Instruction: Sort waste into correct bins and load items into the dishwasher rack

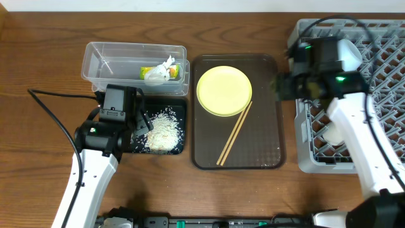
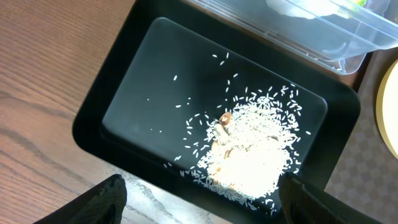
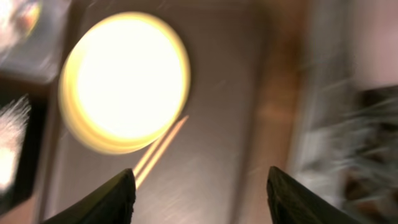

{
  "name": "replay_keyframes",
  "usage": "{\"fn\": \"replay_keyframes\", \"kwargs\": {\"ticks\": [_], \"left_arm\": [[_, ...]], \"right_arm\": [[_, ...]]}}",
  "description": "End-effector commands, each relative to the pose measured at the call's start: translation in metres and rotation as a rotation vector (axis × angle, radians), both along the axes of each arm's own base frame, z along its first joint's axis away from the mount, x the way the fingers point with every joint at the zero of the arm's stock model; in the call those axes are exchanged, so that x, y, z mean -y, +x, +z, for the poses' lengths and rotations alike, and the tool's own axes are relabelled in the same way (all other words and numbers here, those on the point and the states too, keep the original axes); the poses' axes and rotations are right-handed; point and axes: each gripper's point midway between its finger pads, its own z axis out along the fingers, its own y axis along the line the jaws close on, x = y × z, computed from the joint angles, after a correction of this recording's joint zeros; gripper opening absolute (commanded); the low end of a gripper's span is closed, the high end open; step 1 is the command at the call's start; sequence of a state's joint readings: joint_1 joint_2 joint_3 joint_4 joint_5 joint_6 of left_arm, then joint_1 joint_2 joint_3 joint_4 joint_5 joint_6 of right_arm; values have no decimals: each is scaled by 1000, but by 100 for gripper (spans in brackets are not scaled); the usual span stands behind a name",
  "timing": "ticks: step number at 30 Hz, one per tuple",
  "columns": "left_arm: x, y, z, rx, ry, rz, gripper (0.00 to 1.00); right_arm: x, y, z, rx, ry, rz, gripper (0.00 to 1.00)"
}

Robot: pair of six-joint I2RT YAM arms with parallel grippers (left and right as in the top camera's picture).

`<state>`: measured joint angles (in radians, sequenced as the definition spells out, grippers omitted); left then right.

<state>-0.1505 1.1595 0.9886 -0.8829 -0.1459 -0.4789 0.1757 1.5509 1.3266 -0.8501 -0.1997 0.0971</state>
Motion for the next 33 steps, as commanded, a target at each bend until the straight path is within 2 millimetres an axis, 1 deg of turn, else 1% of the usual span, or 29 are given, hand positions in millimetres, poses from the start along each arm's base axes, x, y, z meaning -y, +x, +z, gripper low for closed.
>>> {"fn": "replay_keyframes", "kwargs": {"ticks": [1, 5, 6, 7, 11, 15, 18, 21, 28, 33], "left_arm": [[-5, -3, -4, -15, 15, 25, 81], [-5, -3, -4, -16, 15, 25, 80], [-5, -3, -4, -15, 15, 25, 81], [-5, -3, -4, -15, 15, 25, 81], [-5, -3, -4, -15, 15, 25, 81], [-5, -3, -4, -15, 15, 25, 81], [-5, -3, -4, -16, 16, 25, 81], [-5, -3, -4, -15, 15, 25, 81], [-5, -3, -4, -15, 15, 25, 81], [-5, -3, -4, -15, 15, 25, 81]], "right_arm": [[-38, -20, -19, -121, 66, 42, 63], [-56, -38, -50, -241, -17, 13, 62], [-60, -43, -58, -272, -33, 4, 60], [-64, -47, -66, -300, -48, -16, 57], [-75, -64, -98, -423, -102, -130, 57], [-86, -74, -122, -491, -135, -163, 57], [-86, -77, -138, -517, -174, -194, 57], [-84, -79, -147, -531, -202, -220, 57], [-81, -80, -155, -530, -211, -239, 56], [-76, -89, -170, -545, -213, -262, 56]]}}
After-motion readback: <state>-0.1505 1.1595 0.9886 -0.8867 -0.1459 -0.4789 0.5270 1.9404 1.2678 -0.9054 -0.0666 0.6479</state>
